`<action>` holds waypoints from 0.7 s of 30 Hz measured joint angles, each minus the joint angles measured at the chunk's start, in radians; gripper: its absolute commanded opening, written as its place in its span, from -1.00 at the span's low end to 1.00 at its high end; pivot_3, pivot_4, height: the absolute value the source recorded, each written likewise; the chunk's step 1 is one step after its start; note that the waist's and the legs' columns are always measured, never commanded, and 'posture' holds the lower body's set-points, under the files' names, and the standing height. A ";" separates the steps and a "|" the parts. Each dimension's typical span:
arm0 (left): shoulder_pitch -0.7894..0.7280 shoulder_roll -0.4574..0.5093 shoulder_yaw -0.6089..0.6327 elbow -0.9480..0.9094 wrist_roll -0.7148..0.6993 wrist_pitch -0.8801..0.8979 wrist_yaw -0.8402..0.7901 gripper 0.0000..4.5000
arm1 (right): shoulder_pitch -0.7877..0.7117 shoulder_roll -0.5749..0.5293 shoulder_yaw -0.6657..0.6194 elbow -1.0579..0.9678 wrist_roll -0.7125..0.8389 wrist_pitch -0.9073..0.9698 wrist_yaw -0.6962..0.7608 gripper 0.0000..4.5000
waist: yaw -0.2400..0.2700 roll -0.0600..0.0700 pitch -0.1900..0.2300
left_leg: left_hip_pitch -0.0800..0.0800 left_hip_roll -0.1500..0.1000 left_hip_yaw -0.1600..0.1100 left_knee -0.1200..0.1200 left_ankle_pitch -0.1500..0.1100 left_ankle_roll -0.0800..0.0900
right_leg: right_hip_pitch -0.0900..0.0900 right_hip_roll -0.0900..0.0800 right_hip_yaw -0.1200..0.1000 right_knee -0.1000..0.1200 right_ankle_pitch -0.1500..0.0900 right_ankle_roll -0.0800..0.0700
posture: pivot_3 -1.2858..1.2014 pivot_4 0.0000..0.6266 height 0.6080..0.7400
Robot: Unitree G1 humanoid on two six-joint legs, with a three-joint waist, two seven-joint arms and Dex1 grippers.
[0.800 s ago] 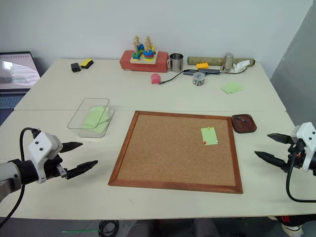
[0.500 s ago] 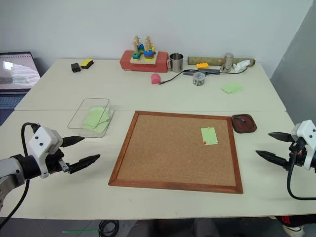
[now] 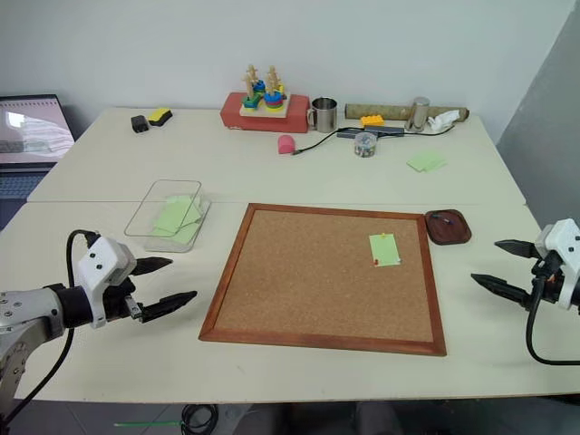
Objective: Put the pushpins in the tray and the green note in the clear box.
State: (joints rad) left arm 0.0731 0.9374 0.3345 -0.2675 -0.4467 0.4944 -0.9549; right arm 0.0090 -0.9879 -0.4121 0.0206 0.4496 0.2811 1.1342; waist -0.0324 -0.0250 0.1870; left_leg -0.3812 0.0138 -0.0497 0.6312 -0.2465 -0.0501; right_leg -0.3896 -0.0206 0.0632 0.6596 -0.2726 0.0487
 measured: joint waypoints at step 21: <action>-0.263 -0.100 -0.181 -0.017 -0.060 0.030 -0.041 0.26 | 0.056 0.028 -0.029 -0.109 0.004 0.000 -0.069 1.00 | 0.004 0.000 0.000 | -0.001 -0.001 -0.001 0.003 0.000 0.000 | 0.001 0.000 -0.001 0.002 0.001 0.000 | 0.03 -0.52 1.00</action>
State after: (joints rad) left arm -0.1903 0.8371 0.1535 -0.2842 -0.5071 0.5245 -0.9962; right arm 0.0653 -0.9597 -0.4410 -0.0886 0.4538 0.2807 1.0652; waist -0.0285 -0.0246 0.1867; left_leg -0.3818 0.0129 -0.0509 0.6342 -0.2465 -0.0502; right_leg -0.3887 -0.0207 0.0627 0.6616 -0.2719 0.0486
